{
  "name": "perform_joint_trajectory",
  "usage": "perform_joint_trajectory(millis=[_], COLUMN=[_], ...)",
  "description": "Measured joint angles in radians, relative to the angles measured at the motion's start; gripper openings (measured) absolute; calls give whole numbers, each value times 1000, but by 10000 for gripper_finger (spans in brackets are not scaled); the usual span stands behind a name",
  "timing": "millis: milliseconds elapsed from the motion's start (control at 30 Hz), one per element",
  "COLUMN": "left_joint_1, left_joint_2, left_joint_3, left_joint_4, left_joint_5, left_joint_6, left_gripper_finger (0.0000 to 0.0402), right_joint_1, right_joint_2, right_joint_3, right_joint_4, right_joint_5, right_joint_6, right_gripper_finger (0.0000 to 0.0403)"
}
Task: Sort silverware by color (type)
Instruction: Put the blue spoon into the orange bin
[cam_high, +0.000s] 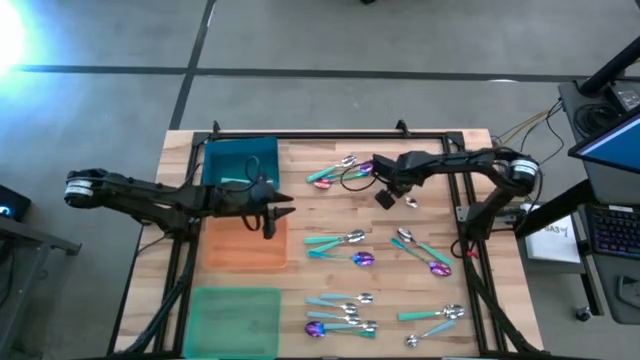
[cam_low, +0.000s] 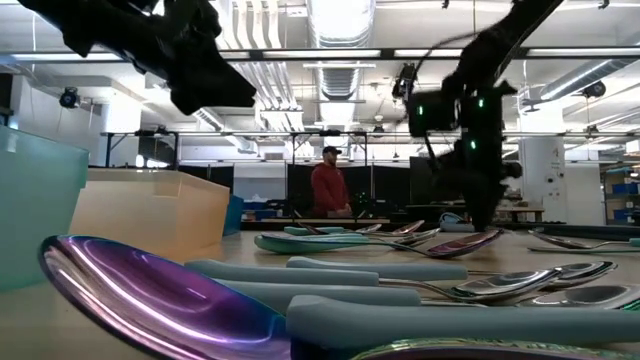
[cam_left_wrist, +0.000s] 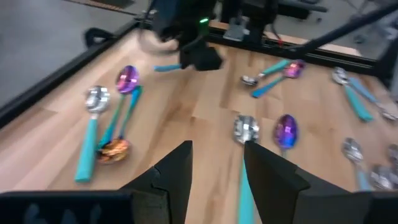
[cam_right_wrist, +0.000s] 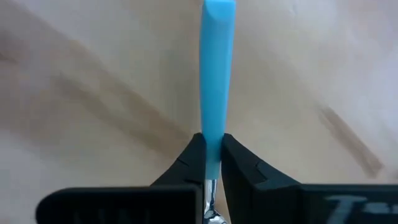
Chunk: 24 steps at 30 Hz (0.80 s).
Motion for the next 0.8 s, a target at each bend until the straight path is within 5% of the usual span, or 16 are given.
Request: perform_joint_trajectory(millis=[200,567,800], left_joint_1=[0,0,-2], left_joint_2=[13,354,553], left_joint_3=[-45,-320,-245], left_joint_4=[85,1137,1274], left_joint_5=[-107,-102,-31], left_joint_6=[5,-11,-146], left_gripper_finger=[129,130,150], right_joint_1=[17,201,348], right_joint_2=[-124,-243,-198], right_joint_3=[0,1,1], right_joint_4=[90,562,764], right_joint_5=[-61,-222,-211], right_joint_6=[-8,-54,-61], right_gripper_finger=[16,15,15])
